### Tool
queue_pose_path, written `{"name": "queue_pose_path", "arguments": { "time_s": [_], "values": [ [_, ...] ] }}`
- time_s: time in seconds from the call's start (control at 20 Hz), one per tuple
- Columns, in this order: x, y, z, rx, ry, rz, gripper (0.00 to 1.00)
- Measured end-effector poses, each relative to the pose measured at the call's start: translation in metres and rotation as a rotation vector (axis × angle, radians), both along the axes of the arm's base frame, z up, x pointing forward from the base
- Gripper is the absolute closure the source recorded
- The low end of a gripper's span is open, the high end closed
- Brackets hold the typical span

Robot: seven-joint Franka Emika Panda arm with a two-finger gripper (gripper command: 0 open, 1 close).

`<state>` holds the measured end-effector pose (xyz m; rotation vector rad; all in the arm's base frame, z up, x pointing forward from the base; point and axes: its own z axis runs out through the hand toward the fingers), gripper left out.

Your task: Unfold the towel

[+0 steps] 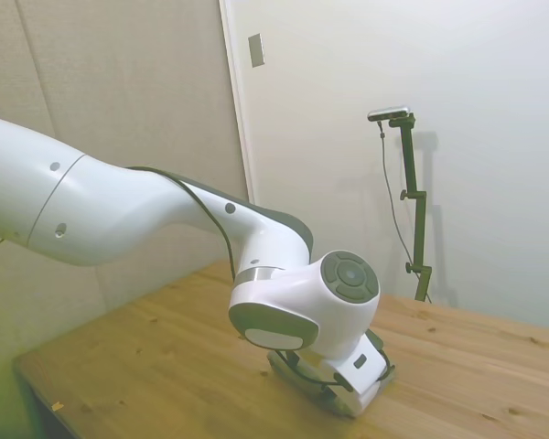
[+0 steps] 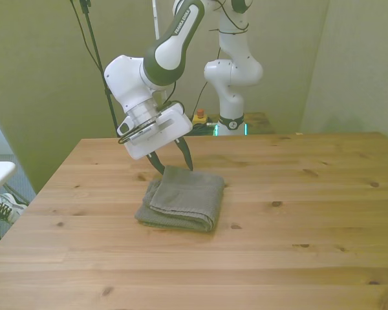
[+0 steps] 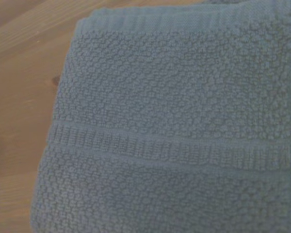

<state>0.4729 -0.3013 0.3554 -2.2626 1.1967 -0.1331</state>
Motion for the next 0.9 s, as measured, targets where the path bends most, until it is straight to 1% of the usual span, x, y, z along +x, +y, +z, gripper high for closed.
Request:
{"name": "queue_pose_path", "arguments": {
  "time_s": [0.4, 0.9],
  "values": [
    [-0.0007, 0.0005, 0.0, 0.011, 0.004, 0.005, 1.0],
    [0.001, -0.0027, 0.0071, 0.015, -0.003, 0.01, 1.0]
  ]
}}
